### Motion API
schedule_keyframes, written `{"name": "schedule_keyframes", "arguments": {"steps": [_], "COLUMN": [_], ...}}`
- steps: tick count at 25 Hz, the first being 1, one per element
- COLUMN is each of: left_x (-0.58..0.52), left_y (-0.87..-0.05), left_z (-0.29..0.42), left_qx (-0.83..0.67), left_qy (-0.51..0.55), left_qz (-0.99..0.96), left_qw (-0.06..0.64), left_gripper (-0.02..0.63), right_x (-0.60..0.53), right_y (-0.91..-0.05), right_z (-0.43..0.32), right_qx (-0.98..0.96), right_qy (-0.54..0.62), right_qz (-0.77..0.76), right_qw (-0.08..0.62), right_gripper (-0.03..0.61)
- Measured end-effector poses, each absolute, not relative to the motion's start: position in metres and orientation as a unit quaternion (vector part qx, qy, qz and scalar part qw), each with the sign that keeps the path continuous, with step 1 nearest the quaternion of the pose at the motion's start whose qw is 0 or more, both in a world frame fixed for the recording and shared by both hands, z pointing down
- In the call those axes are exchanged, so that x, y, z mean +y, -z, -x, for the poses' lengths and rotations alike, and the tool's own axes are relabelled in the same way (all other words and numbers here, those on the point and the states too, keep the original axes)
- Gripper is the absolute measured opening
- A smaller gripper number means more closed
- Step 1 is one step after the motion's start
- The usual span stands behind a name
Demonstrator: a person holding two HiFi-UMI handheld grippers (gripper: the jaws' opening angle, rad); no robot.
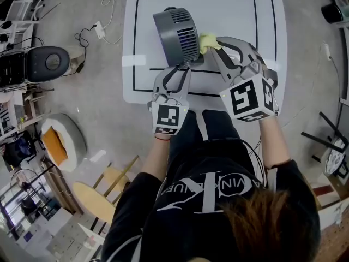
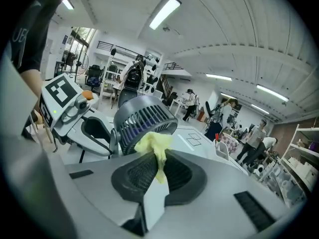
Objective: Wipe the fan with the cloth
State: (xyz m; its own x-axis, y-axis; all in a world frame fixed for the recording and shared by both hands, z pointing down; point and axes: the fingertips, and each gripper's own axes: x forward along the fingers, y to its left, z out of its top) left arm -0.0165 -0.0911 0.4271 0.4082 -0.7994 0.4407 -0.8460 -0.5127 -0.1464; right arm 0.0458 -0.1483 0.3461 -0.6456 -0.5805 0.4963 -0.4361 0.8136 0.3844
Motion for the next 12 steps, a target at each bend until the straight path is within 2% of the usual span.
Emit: {"name": "schedule_keyframes", "arguments": {"steps": [12], "left_x": [-0.088], "left_y": [-0.424], "left_z": [0.012], "left_qx": [-0.498], "left_qy": [-0.231], "left_qz": [-0.834], "left_qw": [0.055], "left_gripper": [0.091], "right_x": [-0.181], "right_y": [-0.330], "right_z": [-0.024], "right_qx": [-0.913], "right_qy": [0.153], "right_qz": [-0.262], "right_qw": [0.274], "right_gripper": [0.029]}}
